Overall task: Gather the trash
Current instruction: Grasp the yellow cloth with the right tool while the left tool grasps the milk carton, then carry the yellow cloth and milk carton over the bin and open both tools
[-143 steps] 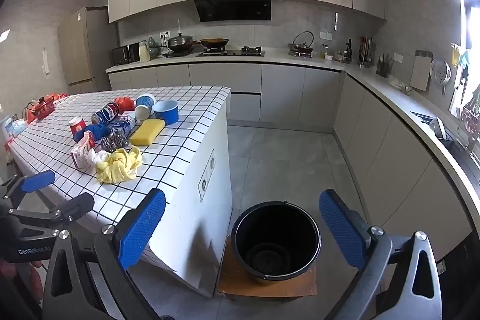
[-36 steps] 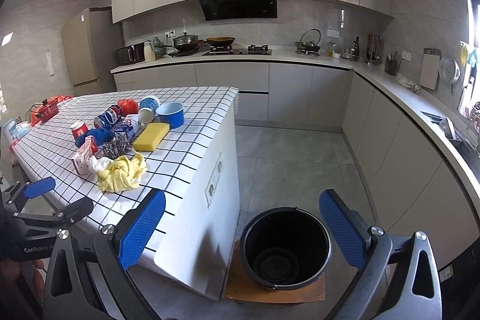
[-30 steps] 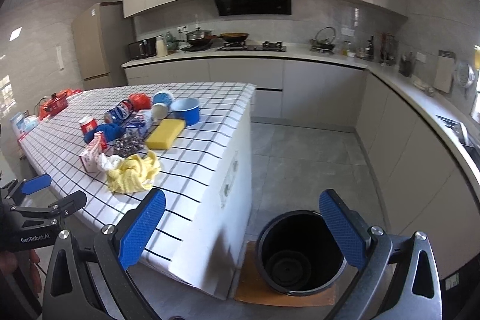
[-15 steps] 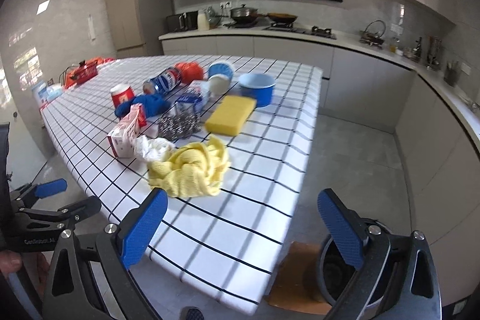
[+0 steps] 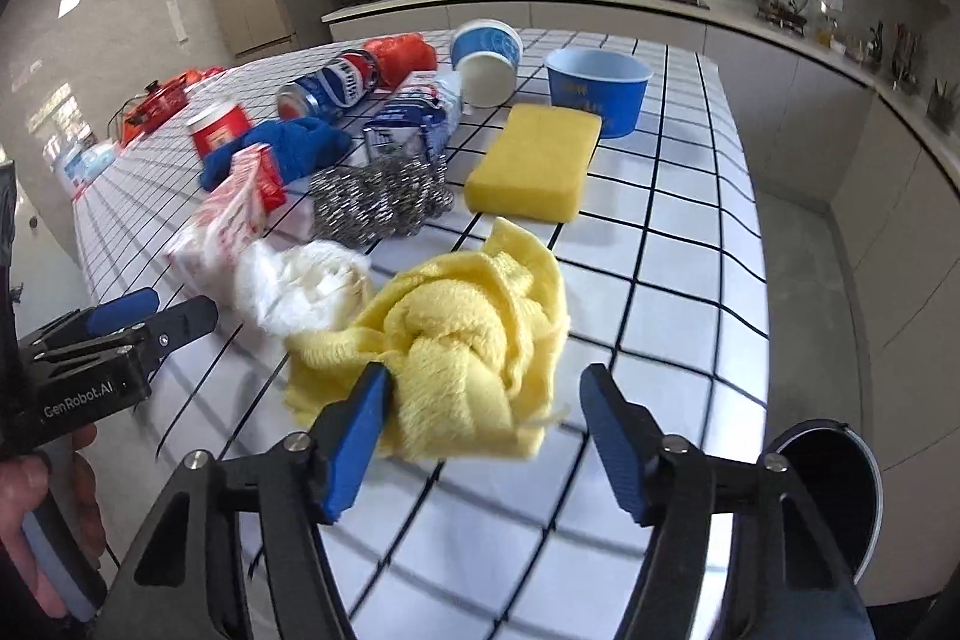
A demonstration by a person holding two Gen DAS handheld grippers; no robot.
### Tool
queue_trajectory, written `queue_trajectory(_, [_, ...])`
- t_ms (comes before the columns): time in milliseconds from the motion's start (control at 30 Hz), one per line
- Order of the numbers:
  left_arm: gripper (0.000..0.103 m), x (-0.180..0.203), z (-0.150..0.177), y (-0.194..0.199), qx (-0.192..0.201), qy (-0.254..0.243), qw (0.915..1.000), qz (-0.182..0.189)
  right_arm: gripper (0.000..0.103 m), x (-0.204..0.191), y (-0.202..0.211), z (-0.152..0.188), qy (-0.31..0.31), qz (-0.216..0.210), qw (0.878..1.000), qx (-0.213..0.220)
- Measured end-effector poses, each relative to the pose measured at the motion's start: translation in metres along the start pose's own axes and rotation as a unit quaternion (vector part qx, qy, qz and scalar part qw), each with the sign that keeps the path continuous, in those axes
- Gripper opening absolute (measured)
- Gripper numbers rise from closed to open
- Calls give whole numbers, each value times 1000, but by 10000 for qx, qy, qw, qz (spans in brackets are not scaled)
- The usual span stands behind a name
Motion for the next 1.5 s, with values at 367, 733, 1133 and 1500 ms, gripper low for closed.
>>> queue_trajectory(367, [38, -17, -11, -26, -138, 21, 9998, 150, 34, -1, -25, -23, -232, -9, 9997, 112])
queue_trajectory(733, [37, -15, -31, 13, 418, -144, 9986, 294, 28, -4, 5, -39, -176, -13, 9984, 530])
queue_trajectory(1133, [37, 7, -38, 39, 659, -165, 9969, 407, 28, 18, 49, -49, -240, 124, 9950, 966])
queue_trajectory(1500, [37, 82, -39, 58, 824, -492, 9901, 1022, 28, 80, 106, -38, -480, 655, 9897, 1179])
Point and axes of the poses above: each gripper's, at about its wrist camera, not at the fingertips, and y roughly against the way its jaws point, x to its right, z to its underside, the point moved 4 cm from there along -y, roughly the way its jaws point, and after that the axes turned 14 degrees about x, right-handed, at the moved point
